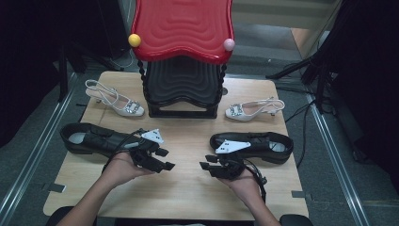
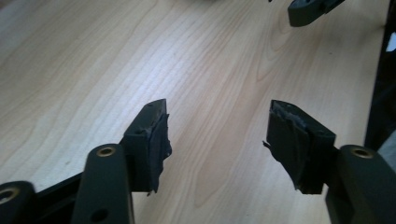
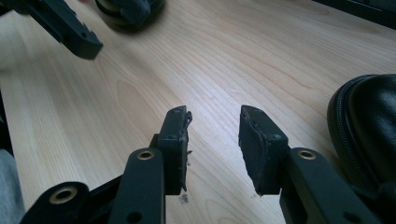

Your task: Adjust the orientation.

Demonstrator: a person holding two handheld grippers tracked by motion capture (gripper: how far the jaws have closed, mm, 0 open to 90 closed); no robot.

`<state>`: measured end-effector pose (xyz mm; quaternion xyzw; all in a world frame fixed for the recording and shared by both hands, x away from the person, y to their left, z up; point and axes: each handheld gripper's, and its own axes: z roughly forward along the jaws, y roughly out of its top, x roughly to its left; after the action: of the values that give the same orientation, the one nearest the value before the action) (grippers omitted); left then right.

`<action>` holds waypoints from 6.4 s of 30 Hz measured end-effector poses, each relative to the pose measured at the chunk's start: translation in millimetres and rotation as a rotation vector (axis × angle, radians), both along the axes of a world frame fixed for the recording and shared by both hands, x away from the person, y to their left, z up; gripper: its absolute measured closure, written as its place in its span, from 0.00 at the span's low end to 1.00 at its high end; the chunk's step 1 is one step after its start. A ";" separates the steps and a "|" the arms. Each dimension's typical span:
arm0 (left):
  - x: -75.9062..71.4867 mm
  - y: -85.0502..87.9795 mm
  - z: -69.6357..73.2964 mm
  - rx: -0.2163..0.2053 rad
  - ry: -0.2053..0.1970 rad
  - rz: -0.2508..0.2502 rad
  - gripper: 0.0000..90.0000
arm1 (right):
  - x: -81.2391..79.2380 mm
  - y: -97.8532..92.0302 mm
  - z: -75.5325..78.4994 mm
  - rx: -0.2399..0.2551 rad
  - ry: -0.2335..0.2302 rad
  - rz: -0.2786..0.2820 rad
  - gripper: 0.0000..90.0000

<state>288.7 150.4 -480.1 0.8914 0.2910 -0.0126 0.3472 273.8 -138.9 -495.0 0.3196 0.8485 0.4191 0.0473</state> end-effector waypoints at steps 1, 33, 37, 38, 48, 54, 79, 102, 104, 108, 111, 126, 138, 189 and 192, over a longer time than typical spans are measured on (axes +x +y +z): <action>-0.3 0.5 -0.5 0.008 -0.015 -0.005 0.45 | 0.0 0.0 0.0 0.000 0.000 0.000 0.71; -2.0 37.2 22.8 0.012 -0.006 0.080 0.46 | 1.5 4.3 1.6 -0.039 0.012 0.002 0.64; -3.1 49.0 29.0 0.010 -0.007 0.107 0.46 | 2.4 5.5 1.4 -0.043 0.019 0.005 0.64; -3.3 52.1 30.4 0.011 -0.010 0.113 0.46 | 2.7 5.8 1.3 -0.043 0.019 0.006 0.64; -9.0 82.9 46.0 0.019 -0.029 0.162 0.46 | 5.3 9.9 -0.2 -0.054 0.037 0.019 0.63; -12.3 94.5 52.1 0.026 -0.038 0.191 0.47 | 6.3 11.6 -0.1 -0.053 0.041 0.026 0.63; -23.1 179.2 75.0 0.106 -0.052 0.394 0.46 | 7.2 15.3 -2.7 -0.078 0.061 0.035 0.62; 8.9 205.3 24.4 0.155 0.063 0.365 0.57 | 7.1 16.2 -5.5 -0.088 0.072 0.035 0.62; 8.7 208.9 27.1 0.104 0.067 0.370 0.67 | 6.7 15.4 -5.6 -0.089 0.072 0.031 0.62; 8.8 209.3 29.6 0.058 0.090 0.316 0.84 | 6.1 13.2 -5.7 -0.082 0.076 0.023 0.62; 8.5 204.0 33.3 0.025 0.097 0.279 0.87 | 6.1 12.2 -5.4 -0.077 0.077 0.020 0.62; 7.1 147.3 62.5 -0.081 0.073 0.220 0.92 | 6.4 3.4 -2.6 -0.036 0.065 -0.023 0.62; 14.2 85.5 52.0 -0.101 0.078 0.177 0.92 | 2.8 -4.4 -1.1 -0.025 0.061 -0.051 0.62; 50.5 97.7 45.6 0.051 0.055 0.128 0.92 | 7.3 43.3 18.4 0.007 0.088 -0.013 0.84; 57.2 100.7 39.7 0.059 0.066 0.125 0.98 | 10.9 54.3 14.4 -0.012 0.085 0.008 0.94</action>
<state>345.9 251.1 -440.4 0.8804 0.3576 -0.0117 0.3112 284.7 -84.6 -480.5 0.3337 0.8534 0.4002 0.0114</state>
